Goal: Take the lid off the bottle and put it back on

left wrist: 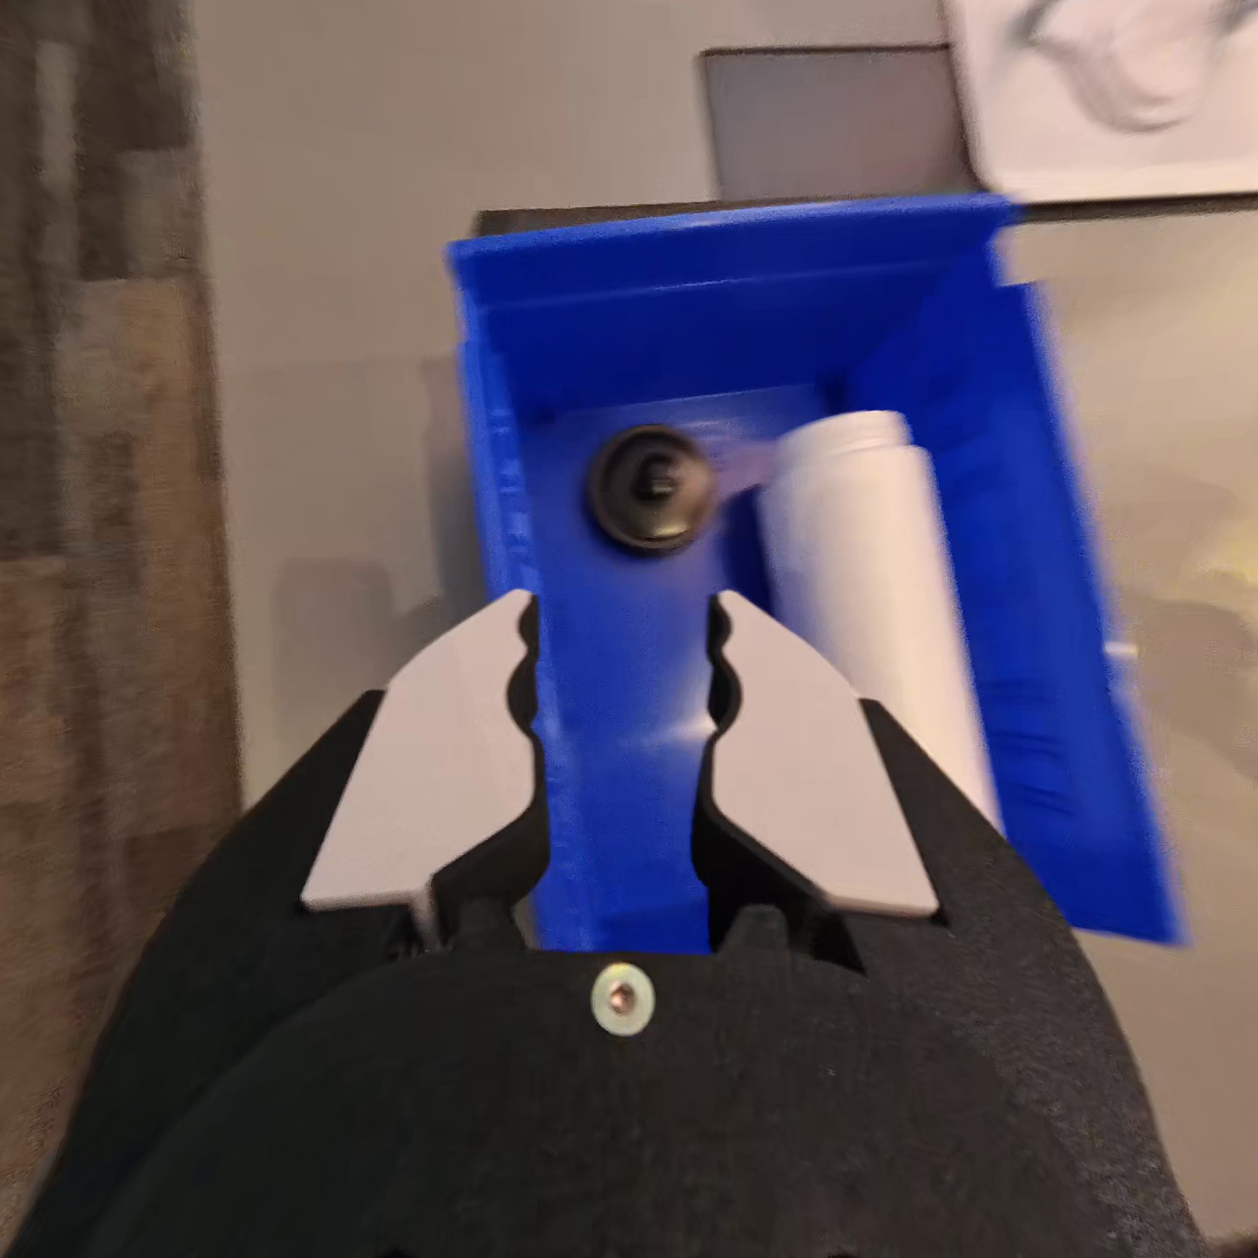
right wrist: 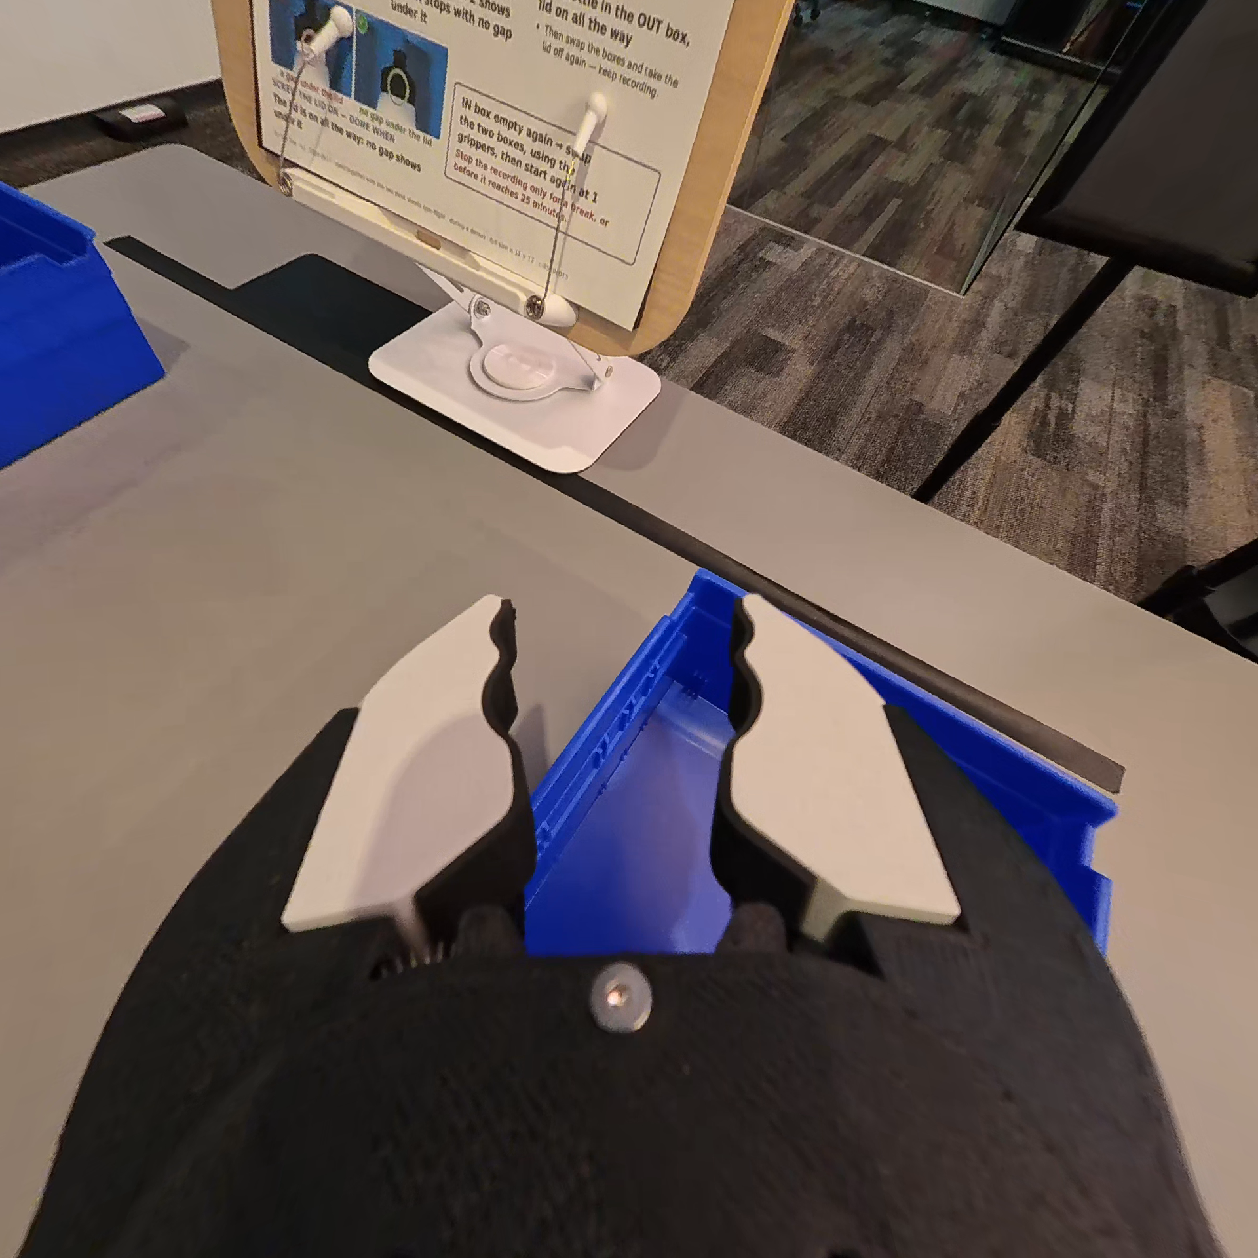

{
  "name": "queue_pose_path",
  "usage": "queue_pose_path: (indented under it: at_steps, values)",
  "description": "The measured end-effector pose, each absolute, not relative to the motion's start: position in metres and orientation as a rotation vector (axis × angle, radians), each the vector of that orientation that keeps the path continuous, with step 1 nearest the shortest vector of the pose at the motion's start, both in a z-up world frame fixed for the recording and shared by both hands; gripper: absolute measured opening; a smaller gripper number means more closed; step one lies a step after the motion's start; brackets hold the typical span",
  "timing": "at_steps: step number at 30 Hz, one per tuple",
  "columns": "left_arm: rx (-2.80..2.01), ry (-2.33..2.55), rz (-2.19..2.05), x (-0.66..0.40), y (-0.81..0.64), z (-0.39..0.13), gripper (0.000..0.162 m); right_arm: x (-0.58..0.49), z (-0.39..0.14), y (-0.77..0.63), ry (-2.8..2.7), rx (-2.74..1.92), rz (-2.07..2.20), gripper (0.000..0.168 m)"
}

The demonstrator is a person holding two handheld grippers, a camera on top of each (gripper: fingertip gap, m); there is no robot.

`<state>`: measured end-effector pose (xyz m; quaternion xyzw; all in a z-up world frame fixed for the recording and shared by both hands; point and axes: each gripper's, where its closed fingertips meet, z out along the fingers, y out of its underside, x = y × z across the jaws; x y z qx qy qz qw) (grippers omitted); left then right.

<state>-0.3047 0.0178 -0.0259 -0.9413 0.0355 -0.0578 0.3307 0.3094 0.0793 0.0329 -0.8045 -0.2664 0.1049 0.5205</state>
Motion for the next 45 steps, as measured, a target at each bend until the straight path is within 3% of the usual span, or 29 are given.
queue_pose_path:
  at_steps: [3, 10, 15, 34, 45]
  values:
    - [-2.502, 0.169, -0.427, -0.253, 0.004, -0.019, 0.077, 0.311, 0.037, 0.077, -0.636, -1.920, 0.261, 0.062]
    - [-2.719, 0.283, -0.310, -0.211, 0.011, -0.062, 0.086, 0.311, 0.037, 0.073, -0.649, -1.929, 0.256, 0.063]
    - [-2.866, 0.300, -0.108, -0.209, 0.013, -0.093, 0.089, 0.311, 0.033, 0.073, -0.661, -1.948, 0.252, 0.062]
    - [-2.938, 0.352, -0.281, -0.187, 0.009, -0.112, 0.087, 0.304, 0.004, 0.078, -0.752, -2.032, 0.165, 0.063]
    - [-2.638, 0.268, -0.203, -0.222, 0.032, -0.056, 0.080, 0.304, -0.002, 0.079, -0.768, -2.049, 0.149, 0.063]
